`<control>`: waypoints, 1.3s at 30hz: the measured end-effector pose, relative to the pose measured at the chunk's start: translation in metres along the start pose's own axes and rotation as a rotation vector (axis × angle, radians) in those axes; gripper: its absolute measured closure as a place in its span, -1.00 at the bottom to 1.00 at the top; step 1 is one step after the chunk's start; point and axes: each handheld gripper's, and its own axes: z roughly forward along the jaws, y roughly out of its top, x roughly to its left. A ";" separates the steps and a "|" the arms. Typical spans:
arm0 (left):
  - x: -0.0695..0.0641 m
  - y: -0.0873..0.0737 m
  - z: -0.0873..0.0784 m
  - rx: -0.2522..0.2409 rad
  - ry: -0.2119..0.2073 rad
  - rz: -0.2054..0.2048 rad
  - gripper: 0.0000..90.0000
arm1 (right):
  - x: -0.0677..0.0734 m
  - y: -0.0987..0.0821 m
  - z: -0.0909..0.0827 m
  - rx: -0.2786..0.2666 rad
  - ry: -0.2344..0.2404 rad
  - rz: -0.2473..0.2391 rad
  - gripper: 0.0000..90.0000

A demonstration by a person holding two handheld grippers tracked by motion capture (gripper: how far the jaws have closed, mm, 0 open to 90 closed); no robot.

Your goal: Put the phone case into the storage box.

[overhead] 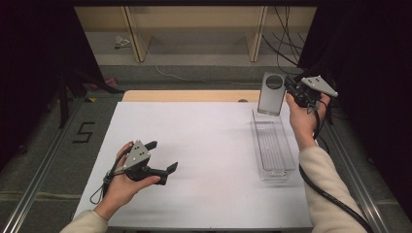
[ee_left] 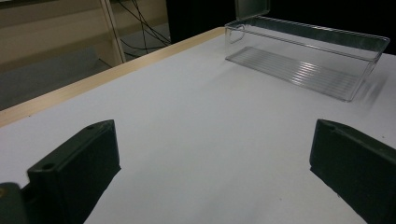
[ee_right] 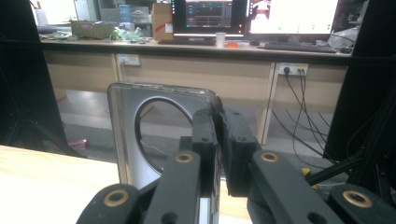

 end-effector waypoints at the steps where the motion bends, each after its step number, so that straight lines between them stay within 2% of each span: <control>1: 0.000 0.000 0.000 0.000 0.000 0.000 -0.98 | 0.000 0.000 0.000 0.000 0.000 0.000 0.89; 39: 0.000 -0.001 0.001 0.003 -0.002 -0.003 -0.98 | -0.001 -0.004 0.009 0.014 -0.003 -0.001 0.89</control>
